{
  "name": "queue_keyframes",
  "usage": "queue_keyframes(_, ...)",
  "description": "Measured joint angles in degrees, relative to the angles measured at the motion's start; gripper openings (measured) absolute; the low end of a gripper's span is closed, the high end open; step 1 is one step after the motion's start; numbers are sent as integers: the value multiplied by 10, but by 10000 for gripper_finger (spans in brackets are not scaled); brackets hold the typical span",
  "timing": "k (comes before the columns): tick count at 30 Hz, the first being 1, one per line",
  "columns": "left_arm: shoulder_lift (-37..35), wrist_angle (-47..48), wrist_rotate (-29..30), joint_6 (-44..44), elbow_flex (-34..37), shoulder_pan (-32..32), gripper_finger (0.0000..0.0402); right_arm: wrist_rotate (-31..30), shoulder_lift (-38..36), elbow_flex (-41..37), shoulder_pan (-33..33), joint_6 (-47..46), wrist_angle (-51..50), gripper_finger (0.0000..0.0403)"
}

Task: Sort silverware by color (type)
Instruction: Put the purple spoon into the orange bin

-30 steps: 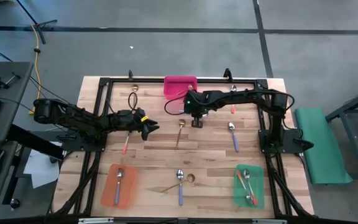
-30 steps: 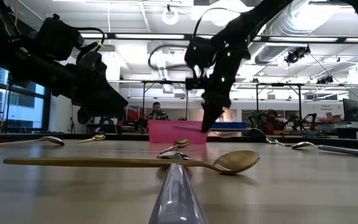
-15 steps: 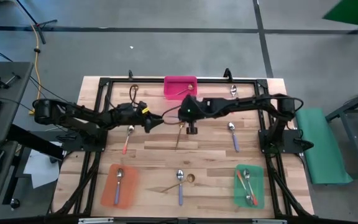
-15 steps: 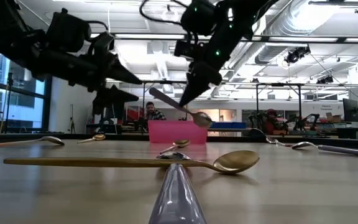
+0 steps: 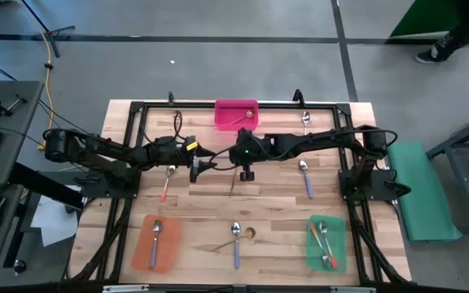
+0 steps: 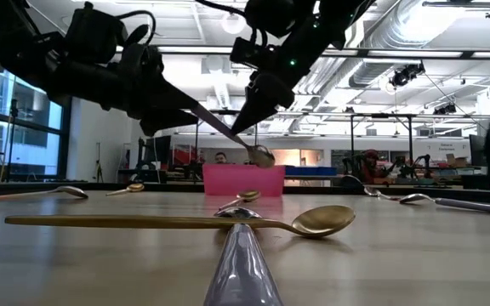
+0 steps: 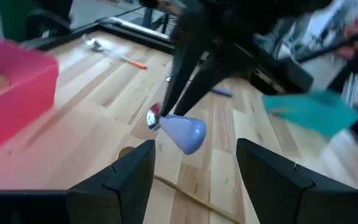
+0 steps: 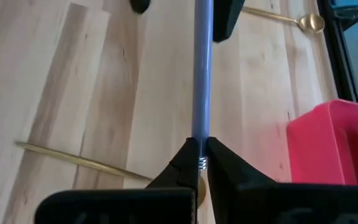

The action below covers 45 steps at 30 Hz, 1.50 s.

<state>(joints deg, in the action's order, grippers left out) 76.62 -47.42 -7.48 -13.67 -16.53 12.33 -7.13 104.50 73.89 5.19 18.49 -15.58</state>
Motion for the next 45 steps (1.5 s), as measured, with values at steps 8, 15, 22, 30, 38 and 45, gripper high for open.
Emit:
queue_keyframes(8,0,-11,27,68,0,-9,218,16,0,0,0,-4,6,1)
queue_keyframes(15,0,-30,27,79,0,-9,190,23,0,0,0,-4,7,0)
queue_keyframes(22,0,-30,26,84,0,-9,145,32,0,0,0,-2,15,0)
queue_keyframes(30,0,-29,25,95,0,-9,113,33,0,0,0,-2,15,0)
queue_keyframes(38,0,-29,14,121,0,-9,41,39,0,0,0,-2,15,0)
queue_keyframes(45,0,-28,9,129,0,-8,16,43,0,0,0,-2,15,0)
